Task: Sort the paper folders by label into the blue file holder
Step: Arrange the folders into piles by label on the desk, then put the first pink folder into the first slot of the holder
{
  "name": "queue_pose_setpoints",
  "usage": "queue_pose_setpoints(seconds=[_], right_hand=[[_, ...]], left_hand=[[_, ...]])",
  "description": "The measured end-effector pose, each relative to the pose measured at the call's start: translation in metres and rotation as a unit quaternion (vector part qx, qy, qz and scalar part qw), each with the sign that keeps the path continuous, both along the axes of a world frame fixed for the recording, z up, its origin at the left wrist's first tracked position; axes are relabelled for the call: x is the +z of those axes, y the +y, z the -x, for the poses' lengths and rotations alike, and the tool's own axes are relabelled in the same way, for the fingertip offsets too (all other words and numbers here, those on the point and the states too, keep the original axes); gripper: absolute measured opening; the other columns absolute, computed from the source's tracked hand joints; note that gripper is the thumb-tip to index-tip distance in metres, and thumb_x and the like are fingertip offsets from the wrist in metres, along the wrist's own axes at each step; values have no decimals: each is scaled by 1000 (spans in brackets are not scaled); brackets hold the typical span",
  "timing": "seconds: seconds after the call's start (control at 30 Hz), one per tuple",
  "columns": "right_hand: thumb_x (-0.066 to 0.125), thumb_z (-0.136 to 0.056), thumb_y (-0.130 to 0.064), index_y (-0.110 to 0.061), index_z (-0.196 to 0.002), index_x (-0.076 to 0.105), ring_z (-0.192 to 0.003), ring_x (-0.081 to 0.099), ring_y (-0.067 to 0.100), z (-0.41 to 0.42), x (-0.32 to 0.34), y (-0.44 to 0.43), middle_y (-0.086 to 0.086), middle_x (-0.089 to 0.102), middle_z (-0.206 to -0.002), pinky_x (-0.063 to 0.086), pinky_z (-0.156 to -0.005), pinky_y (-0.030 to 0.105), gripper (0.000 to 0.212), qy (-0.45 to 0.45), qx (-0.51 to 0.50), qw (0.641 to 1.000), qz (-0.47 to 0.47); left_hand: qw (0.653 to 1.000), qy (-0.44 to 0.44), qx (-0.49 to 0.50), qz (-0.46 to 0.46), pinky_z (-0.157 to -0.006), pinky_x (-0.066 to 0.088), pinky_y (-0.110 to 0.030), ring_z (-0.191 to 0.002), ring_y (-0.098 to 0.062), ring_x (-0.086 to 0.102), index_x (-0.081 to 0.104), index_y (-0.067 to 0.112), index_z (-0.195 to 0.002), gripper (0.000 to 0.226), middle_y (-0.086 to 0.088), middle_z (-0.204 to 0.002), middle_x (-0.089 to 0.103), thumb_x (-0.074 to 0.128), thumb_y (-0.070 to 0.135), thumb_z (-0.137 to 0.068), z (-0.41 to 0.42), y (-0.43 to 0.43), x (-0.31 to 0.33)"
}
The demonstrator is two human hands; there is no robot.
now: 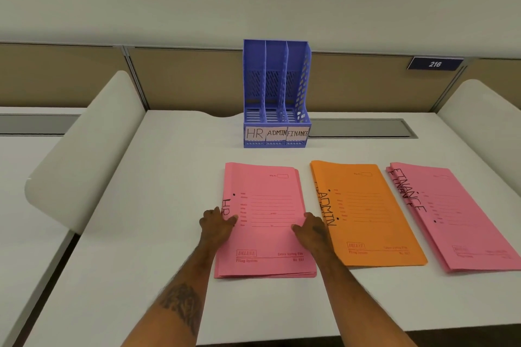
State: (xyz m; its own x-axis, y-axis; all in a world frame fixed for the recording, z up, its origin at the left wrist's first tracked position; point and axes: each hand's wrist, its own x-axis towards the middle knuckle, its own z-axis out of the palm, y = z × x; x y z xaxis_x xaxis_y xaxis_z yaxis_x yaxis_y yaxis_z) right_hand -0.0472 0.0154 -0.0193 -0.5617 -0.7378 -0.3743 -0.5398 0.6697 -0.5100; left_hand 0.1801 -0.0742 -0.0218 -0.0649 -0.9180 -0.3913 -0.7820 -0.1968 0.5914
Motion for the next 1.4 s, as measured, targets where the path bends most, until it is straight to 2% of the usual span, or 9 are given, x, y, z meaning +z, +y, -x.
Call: queue_pose_setpoints(seconds=[0.27, 0.43, 0.53, 0.7, 0.8, 1.0, 1.17, 1.27, 1.4], right_hand=[[61, -92, -34, -9, -142, 41, -127, 49, 27, -15, -7, 13, 10, 49, -142, 45, -96, 31, 60, -26, -14, 999, 20], [61, -92, -33, -10, -143, 41, -127, 49, 26, -14, -5, 13, 9, 49, -143, 45, -97, 31, 59, -52, -29, 998, 37], [60, -93, -33, -10, -144, 40, -129, 48, 25, -10, -3, 14, 9, 47, -145, 43, -99, 31, 60, -61, -12, 998, 30], [59, -92, -41, -10, -136, 48, -123, 51, 24, -3, 11, 11, 8, 52, -138, 44, -94, 30, 55, -38, 21, 999, 3], [58, -92, -45, -9, -134, 52, -124, 50, 25, 4, 38, -1, 9, 52, -139, 42, -98, 31, 56, -24, 30, 999, 39], [53, -90, -58, -16, -133, 51, -116, 56, 26, 2, 138, -52, 8, 57, -134, 45, -88, 34, 60, -36, 53, 984, 166], [49, -83, -72, -20, -138, 45, -122, 52, 30, -2, 221, -85, 6, 53, -138, 44, -92, 42, 76, 34, 103, 969, 223], [46, -77, -79, -14, -130, 50, -109, 57, 32, -5, 261, -102, 9, 60, -126, 44, -76, 38, 83, 82, 121, 962, 232], [53, -73, -79, -14, -91, 55, -76, 54, 25, -13, 298, -117, 3, 58, -82, 42, -62, 32, 67, 106, 97, 958, 248]], left_hand=[[999, -17, -38, 5, -106, 33, -44, -132, -29, 36, 52, 19, -136, 54, -10, -134, 51, 60, 49, -91, -10, 14, -8], [993, 113, 6, 31, -105, 43, -46, -122, -30, 51, 53, 13, -130, 50, -10, -129, 58, 70, 34, -88, -5, 18, 7], [969, 240, 57, 2, -87, 58, -45, -102, -30, 68, 42, 13, -132, 51, -9, -127, 63, 68, 27, -91, 4, 24, 21], [959, 273, 52, 49, -75, 58, -33, -95, -24, 68, 43, 16, -136, 47, -5, -125, 63, 63, 21, -94, 24, 28, 47], [954, 289, 36, 78, -86, 59, -43, -100, -25, 69, 54, 13, -133, 39, -6, -124, 66, 61, 18, -95, 36, 27, 64], [940, 302, 38, 155, -77, 60, -35, -96, -23, 70, 52, 26, -117, 23, 0, -115, 67, 60, 23, -96, 67, 24, 105], [934, 279, 38, 219, -72, 63, -43, -82, -19, 73, 45, 21, -130, 39, 1, -112, 69, 56, 39, -98, 92, 18, 135], [927, 278, 59, 245, -66, 63, -43, -75, -18, 73, 44, 24, -124, 27, 1, -107, 69, 52, 35, -100, 107, 14, 153], [919, 257, 79, 289, -73, 62, -42, -86, -18, 69, 44, 24, -118, 20, 0, -113, 65, 51, 30, -100, 121, 9, 169]])
